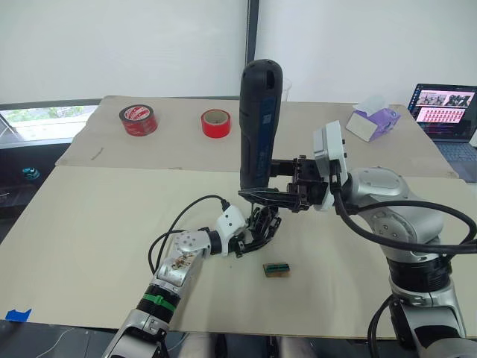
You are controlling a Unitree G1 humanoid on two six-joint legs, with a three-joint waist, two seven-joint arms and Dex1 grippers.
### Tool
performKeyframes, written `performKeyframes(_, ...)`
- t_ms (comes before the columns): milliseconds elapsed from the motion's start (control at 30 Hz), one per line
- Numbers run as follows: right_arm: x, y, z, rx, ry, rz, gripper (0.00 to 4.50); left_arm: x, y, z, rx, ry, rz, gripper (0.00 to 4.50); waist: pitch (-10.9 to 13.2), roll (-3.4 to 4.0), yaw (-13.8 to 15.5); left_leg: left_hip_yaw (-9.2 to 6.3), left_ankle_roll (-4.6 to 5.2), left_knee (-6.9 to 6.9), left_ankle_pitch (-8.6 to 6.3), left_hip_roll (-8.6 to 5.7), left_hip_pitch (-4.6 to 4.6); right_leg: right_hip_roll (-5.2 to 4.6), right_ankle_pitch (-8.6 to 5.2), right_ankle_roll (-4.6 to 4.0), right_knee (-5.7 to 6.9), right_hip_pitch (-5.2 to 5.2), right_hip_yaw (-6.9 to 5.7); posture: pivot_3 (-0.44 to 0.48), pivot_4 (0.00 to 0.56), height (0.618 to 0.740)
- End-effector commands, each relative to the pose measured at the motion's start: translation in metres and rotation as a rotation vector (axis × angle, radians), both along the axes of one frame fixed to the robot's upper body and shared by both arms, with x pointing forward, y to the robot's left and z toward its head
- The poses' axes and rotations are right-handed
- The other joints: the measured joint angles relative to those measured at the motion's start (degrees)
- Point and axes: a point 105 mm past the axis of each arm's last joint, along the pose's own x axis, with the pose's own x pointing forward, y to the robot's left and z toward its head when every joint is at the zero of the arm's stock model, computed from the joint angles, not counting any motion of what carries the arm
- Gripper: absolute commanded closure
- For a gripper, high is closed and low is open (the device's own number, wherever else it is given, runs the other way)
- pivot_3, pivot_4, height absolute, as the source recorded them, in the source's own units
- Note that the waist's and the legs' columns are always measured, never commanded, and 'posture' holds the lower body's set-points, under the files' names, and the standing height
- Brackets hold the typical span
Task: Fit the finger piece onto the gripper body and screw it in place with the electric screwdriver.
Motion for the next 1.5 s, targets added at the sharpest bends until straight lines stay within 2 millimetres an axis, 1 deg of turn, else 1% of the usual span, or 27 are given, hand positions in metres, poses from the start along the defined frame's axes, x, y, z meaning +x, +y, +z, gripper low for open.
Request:
performKeyframes(33,-0.0073,-0.0022,0.0149,0.028,-0.075,0.021,2.57,-0.0109,0.0005,-0.0289,0.038,0.114,-0.009,2.15,0.0,0.00,0.0,0.00,0.00,0.00,0.00,0.00,0.00,0.00,0.00,0.00,0.00,0.00,0.00,0.000,0.150,0.740)
performKeyframes(900,-0.0038,-0.0005,0.0100,0.016,-0.081,0.008,2.57,-0.0100,0.0015,-0.0276,0.039,0.112,-0.008,2.15,0.0,0.00,0.0,0.00,0.00,0.00,0.00,0.00,0.00,-0.01,0.00,0.00,0.00,-0.01,0.00,0.000,0.150,0.740)
performKeyframes(1500,-0.0065,-0.0006,0.0098,0.012,-0.067,0.023,2.57,-0.0106,0.0013,-0.0280,0.039,0.114,-0.010,2.15,0.0,0.00,0.0,0.00,0.00,-0.01,0.00,0.00,0.00,-0.01,0.00,0.00,0.00,-0.01,0.00,0.000,0.150,0.740)
